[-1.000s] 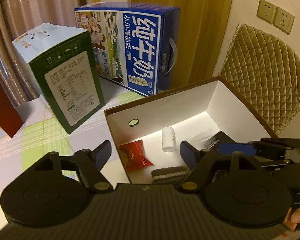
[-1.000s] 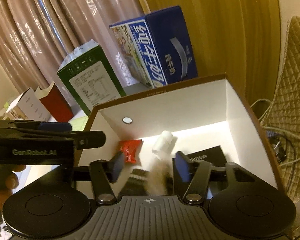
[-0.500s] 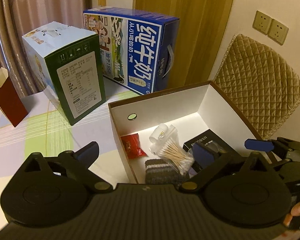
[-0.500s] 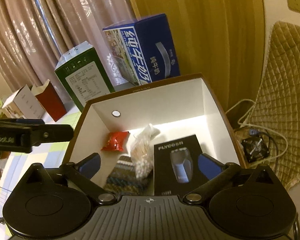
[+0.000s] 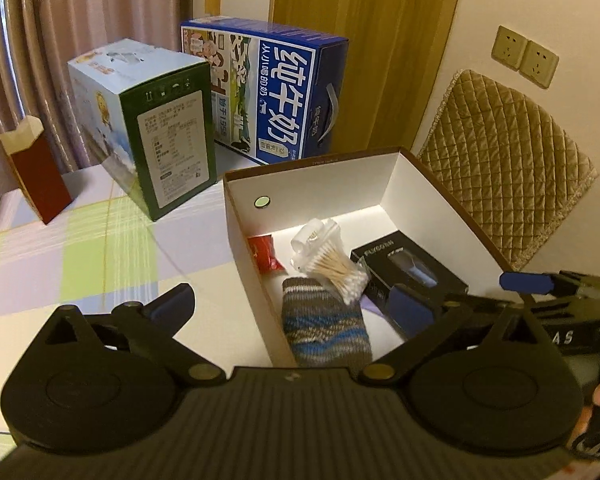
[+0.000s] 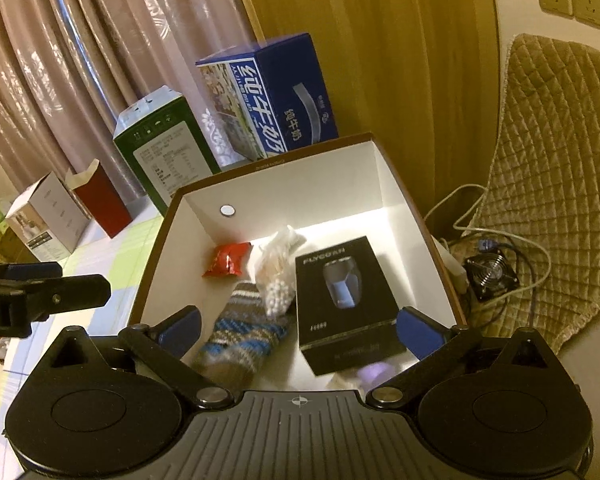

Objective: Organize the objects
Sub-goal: 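Release the red packet from the left tool while the right tool releases the swab bag, then withdraw both tools from the box toward the cable and blue pack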

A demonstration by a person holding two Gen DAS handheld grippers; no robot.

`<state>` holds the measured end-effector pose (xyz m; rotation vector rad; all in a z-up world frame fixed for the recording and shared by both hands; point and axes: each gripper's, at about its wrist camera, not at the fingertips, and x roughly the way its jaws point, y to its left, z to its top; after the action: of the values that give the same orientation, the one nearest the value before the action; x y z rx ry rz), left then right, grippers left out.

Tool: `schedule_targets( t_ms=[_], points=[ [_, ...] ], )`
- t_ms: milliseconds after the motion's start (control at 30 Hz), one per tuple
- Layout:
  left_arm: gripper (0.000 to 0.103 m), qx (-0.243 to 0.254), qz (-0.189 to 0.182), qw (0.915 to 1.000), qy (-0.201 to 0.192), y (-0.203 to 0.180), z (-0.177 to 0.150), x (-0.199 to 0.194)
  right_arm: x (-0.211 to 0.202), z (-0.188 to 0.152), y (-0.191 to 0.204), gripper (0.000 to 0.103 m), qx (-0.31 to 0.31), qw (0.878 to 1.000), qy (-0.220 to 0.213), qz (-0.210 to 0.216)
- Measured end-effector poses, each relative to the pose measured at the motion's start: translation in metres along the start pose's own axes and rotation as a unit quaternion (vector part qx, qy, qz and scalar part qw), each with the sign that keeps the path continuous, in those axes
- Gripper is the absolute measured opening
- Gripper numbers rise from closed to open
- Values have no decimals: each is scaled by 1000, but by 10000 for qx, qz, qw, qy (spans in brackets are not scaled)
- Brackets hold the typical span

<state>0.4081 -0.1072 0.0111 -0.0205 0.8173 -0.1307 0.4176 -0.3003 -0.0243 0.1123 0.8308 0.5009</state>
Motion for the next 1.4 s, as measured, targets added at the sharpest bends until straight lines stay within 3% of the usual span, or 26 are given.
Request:
schedule_targets(
  t_ms=[633, 1133, 1400],
  points=[
    [102, -79, 230, 9996, 115, -14, -53, -50, -43, -34, 23, 101, -281, 9996, 17, -50],
    [102, -202, 422, 9988, 141, -3, -95, -88, -68, -67, 55, 101, -511, 9984, 93, -201],
    [102, -313, 345, 9986, 240, 10, -118, -107, -79, -87, 75, 101, -525, 9983, 130, -231]
  ],
)
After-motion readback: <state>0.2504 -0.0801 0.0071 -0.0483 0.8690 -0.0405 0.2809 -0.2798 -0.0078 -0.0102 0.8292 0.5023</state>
